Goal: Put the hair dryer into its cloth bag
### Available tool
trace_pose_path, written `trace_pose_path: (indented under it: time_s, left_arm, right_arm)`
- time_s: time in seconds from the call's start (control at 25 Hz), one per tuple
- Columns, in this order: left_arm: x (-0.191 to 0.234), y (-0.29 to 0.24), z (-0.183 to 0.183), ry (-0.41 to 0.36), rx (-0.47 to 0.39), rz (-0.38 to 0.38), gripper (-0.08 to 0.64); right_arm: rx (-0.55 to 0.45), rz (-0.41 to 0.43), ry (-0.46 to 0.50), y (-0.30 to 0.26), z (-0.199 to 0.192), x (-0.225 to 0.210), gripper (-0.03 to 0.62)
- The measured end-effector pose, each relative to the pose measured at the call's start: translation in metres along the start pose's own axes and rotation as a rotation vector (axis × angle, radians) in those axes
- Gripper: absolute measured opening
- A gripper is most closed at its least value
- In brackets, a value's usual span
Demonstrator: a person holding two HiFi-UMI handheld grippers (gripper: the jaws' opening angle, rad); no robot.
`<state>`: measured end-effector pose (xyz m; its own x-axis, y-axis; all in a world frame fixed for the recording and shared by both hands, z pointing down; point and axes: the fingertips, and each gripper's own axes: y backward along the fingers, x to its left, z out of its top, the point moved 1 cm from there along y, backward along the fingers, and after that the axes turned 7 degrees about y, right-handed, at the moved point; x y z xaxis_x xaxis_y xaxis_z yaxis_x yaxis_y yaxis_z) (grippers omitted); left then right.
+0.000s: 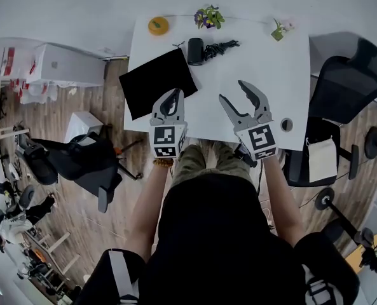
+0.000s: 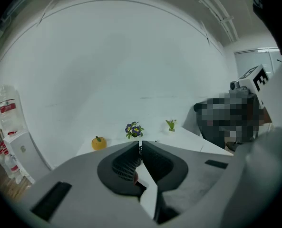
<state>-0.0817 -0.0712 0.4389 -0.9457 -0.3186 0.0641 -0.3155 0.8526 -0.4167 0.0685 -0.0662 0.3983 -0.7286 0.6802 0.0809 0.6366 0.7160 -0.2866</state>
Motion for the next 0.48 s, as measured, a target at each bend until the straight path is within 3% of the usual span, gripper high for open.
trace_pose_path:
  time_s: [0.16, 0.48]
  left_arm:
    - [0.003, -0.008, -0.011, 0.005, 0.053, 0.017, 0.025]
    - [0.005, -0.028, -0.037, -0.026, 0.144, -0.015, 0.025]
  right_arm:
    - [-0.004, 0.017, -0.007, 0.0, -0.004, -0.009, 0.25]
    - [0.024, -0.032, -0.007, 0.002, -0.028, -0.048, 0.25]
